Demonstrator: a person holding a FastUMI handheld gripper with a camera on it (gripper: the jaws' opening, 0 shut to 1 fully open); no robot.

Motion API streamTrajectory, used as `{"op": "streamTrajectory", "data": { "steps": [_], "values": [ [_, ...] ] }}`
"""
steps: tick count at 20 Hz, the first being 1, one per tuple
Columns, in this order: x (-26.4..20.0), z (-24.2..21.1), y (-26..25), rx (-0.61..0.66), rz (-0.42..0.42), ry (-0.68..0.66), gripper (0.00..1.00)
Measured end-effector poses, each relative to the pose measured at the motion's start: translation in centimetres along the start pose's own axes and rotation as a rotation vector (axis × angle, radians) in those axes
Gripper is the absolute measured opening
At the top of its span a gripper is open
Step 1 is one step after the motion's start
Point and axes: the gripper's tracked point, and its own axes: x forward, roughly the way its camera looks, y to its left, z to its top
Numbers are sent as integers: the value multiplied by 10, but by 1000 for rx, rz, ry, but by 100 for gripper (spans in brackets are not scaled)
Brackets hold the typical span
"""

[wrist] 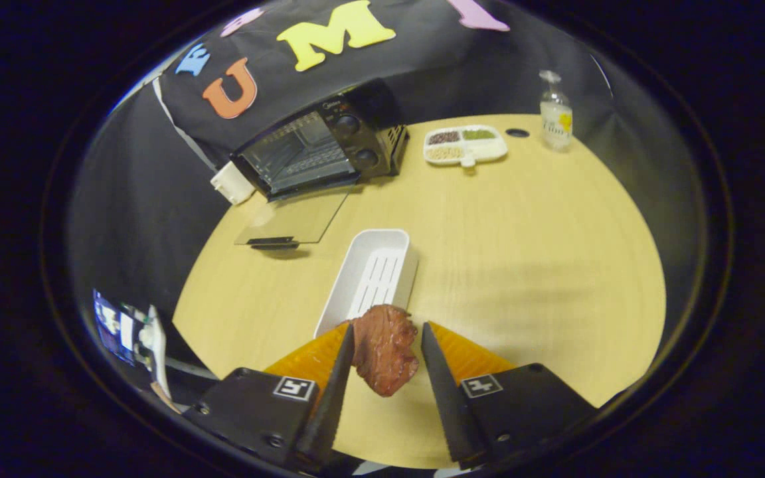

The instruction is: Open the toaster oven, put the food inside, and close the toaster oven door.

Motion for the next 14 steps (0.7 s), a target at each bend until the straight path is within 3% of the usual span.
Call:
{"op": "streamTrajectory", "data": {
  "steps": [2, 4, 6, 10, 14],
  "values": [
    [1, 4, 3, 91, 74, 20, 41],
    [-1, 5, 6, 136, 134, 40, 26],
    [-1, 7, 6, 124, 143, 58, 18],
    [-16, 34, 13, 125, 134, 5, 17],
    [-33, 59, 53, 144, 159, -75, 17]
  ]
}}
